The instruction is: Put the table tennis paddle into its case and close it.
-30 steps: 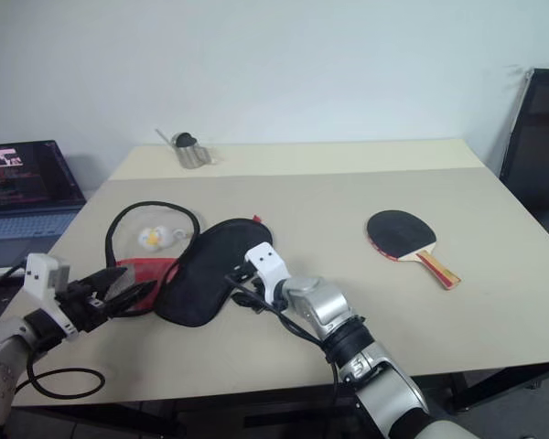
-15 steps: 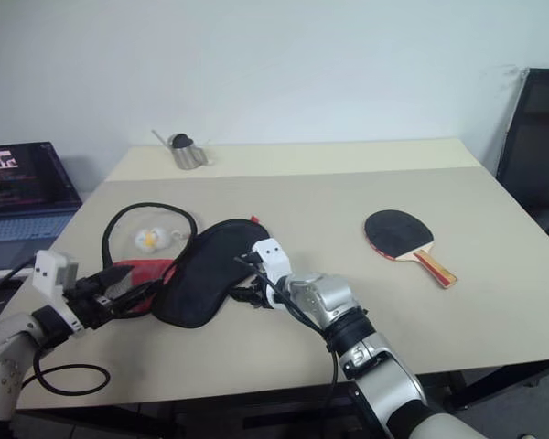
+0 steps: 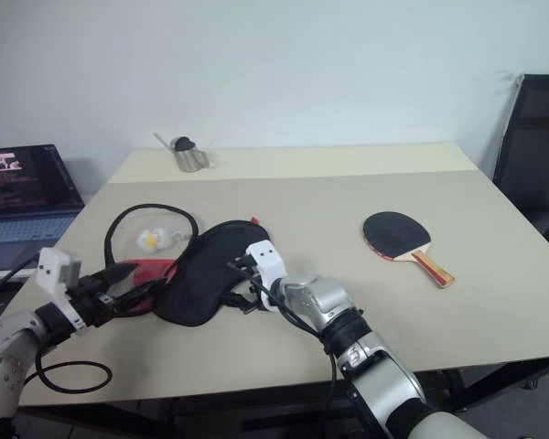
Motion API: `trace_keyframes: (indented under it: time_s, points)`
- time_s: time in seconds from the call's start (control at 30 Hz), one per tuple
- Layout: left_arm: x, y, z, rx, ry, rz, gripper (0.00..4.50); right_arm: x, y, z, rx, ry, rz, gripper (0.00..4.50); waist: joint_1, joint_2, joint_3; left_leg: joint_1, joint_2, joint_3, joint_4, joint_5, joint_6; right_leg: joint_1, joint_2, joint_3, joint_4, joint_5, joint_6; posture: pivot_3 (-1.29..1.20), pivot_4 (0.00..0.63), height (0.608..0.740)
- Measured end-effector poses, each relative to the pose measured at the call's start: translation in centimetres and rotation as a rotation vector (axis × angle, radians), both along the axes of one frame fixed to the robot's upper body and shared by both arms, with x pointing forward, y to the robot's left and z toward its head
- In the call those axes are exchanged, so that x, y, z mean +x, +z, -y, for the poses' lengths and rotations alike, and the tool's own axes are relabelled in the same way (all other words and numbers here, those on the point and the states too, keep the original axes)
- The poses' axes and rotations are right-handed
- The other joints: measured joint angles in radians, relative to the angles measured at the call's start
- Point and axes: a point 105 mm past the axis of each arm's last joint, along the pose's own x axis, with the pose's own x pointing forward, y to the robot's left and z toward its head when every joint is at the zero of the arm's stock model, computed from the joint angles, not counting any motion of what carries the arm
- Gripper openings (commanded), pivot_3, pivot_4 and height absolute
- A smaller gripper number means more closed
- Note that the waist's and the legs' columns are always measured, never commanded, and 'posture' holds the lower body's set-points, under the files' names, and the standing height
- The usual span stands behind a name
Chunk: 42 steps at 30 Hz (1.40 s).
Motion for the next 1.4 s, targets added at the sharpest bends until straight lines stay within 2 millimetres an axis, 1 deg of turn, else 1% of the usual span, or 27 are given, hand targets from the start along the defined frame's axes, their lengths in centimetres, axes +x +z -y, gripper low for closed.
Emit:
trace_keyframes:
  time_s: [0.13, 0.17, 0.23, 0.3, 0.33, 0.4, 0.47, 0.53, 0.6, 0.7, 0.77, 0.83, 0.9, 1.03, 1.17, 1.3, 1.4]
  points:
    - [-0.4, -0.9, 0.3, 0.033, -0.018, -0.027, 4.50, -0.3, 0.5, -0.4, 0.012, 0.031, 0.029, 4.49, -0.005, 0.001, 0.001, -0.003, 0.000, 0.000, 0.000, 0.000, 0.000, -0.004, 0.001, 0.001, 0.000, 0.000, 0.000, 0.00, 0.150, 0.740]
    - [-0.7, -1.1, 0.5, 0.039, -0.023, -0.035, 4.50, -0.6, 1.2, -0.7, 0.035, 0.057, 0.040, 4.49, -0.005, 0.001, 0.001, -0.006, 0.001, 0.000, 0.000, 0.000, 0.000, -0.007, 0.001, 0.001, 0.000, 0.000, 0.000, 0.00, 0.150, 0.740]
    - [-1.0, -1.7, 1.2, 0.024, -0.039, -0.047, 4.50, -1.5, 3.8, -1.5, 0.120, 0.129, 0.078, 4.49, -0.003, 0.001, 0.001, -0.009, 0.004, 0.000, 0.000, 0.000, 0.000, -0.010, 0.000, 0.001, -0.001, 0.000, 0.000, 0.00, 0.150, 0.740]
    - [-1.2, -2.4, 2.0, -0.006, -0.045, -0.062, 4.50, -2.4, 6.5, -1.7, 0.199, 0.185, 0.117, 4.49, 0.000, 0.001, 0.001, -0.011, 0.007, 0.001, 0.000, -0.001, -0.002, -0.010, 0.000, 0.001, -0.003, 0.000, 0.000, 0.00, 0.150, 0.740]
    - [-1.3, -2.9, 2.3, -0.019, -0.048, -0.075, 4.50, -2.8, 7.5, -1.7, 0.224, 0.205, 0.132, 4.49, 0.001, 0.000, 0.001, -0.011, 0.008, 0.001, 0.000, -0.002, -0.003, -0.010, 0.000, 0.001, -0.004, 0.000, 0.000, 0.00, 0.150, 0.740]
    - [-1.6, -3.5, 2.8, -0.042, -0.047, -0.093, 4.50, -3.4, 9.1, -0.9, 0.256, 0.239, 0.156, 4.49, 0.002, 0.000, 0.001, -0.012, 0.008, 0.001, 0.000, -0.002, -0.003, -0.010, 0.000, 0.001, -0.006, 0.000, 0.000, 0.00, 0.150, 0.740]
    - [-2.1, -3.9, 3.2, -0.062, -0.052, -0.108, 4.50, -3.1, 10.1, 0.9, 0.261, 0.227, 0.181, 4.49, 0.004, 0.000, 0.001, -0.012, 0.009, 0.001, 0.000, -0.003, -0.003, -0.009, 0.000, 0.001, -0.007, 0.000, 0.000, 0.00, 0.150, 0.740]
    - [-2.6, -4.3, 3.4, -0.078, -0.043, -0.131, 4.50, -2.4, 9.9, 2.7, 0.248, 0.186, 0.176, 4.49, 0.008, 0.001, 0.001, -0.011, 0.009, 0.002, 0.000, -0.003, -0.003, -0.009, 0.000, 0.000, -0.007, 0.000, 0.000, 0.00, 0.150, 0.740]
    - [-3.2, -5.2, 3.5, -0.124, -0.018, -0.165, 4.50, -1.5, 9.2, 4.7, 0.222, 0.130, 0.156, 4.49, 0.009, 0.001, 0.001, -0.011, 0.009, 0.003, 0.000, -0.003, -0.003, -0.008, 0.001, 0.000, -0.007, 0.000, 0.000, 0.00, 0.150, 0.740]
    - [-3.8, -6.1, 3.5, -0.180, 0.023, -0.200, 4.50, -1.1, 8.4, 6.5, 0.197, 0.085, 0.131, 4.49, 0.007, 0.001, 0.001, -0.011, 0.011, 0.004, 0.000, -0.003, -0.003, -0.009, 0.003, 0.001, -0.006, 0.000, 0.000, 0.00, 0.150, 0.740]
    - [-3.8, -6.0, 3.0, -0.199, 0.064, -0.199, 4.50, -1.4, 8.3, 7.0, 0.196, 0.091, 0.126, 4.49, 0.005, 0.001, 0.001, -0.011, 0.013, 0.004, 0.000, -0.003, -0.003, -0.009, 0.005, 0.001, -0.006, 0.000, 0.000, 0.00, 0.150, 0.740]
    - [-3.6, -5.9, 2.5, -0.217, 0.103, -0.192, 4.50, -2.1, 8.8, 7.2, 0.209, 0.133, 0.132, 4.49, 0.005, 0.001, 0.001, -0.010, 0.014, 0.004, 0.000, -0.003, -0.003, -0.008, 0.006, 0.001, -0.006, 0.000, 0.000, 0.00, 0.150, 0.740]
    - [-3.1, -5.8, 2.0, -0.235, 0.142, -0.185, 4.50, -3.3, 9.3, 7.5, 0.233, 0.208, 0.147, 4.49, 0.008, 0.001, 0.001, -0.010, 0.014, 0.004, 0.000, -0.003, -0.003, -0.007, 0.006, 0.000, -0.006, 0.000, 0.000, 0.00, 0.150, 0.740]
    - [-2.2, -5.4, 0.9, -0.269, 0.214, -0.170, 4.50, -5.5, 10.5, 9.1, 0.227, 0.350, 0.201, 4.49, 0.016, 0.000, 0.001, -0.009, 0.013, 0.004, 0.001, -0.003, -0.003, -0.004, 0.006, 0.000, -0.008, 0.000, 0.000, 0.00, 0.150, 0.740]
    - [-2.2, -6.0, 0.4, -0.293, 0.246, -0.204, 4.50, -5.5, 10.6, 10.5, 0.189, 0.363, 0.222, 4.49, 0.017, 0.000, 0.001, -0.008, 0.013, 0.005, 0.001, -0.003, -0.002, -0.004, 0.008, 0.000, -0.008, 0.000, 0.000, 0.00, 0.150, 0.740]
    - [-1.9, -6.0, 0.7, -0.321, 0.244, -0.220, 4.50, -5.3, 10.7, 11.0, 0.178, 0.353, 0.233, 4.49, 0.019, 0.000, 0.001, -0.008, 0.014, 0.004, 0.001, -0.004, -0.003, -0.004, 0.009, 0.000, -0.008, 0.000, 0.000, 0.00, 0.150, 0.740]
    - [-1.6, -6.2, 1.5, -0.326, 0.216, -0.242, 4.50, -5.1, 10.7, 11.2, 0.172, 0.339, 0.236, 4.49, 0.023, 0.000, 0.001, -0.008, 0.014, 0.005, 0.001, -0.004, -0.003, -0.004, 0.008, 0.000, -0.008, 0.000, 0.000, 0.00, 0.150, 0.740]
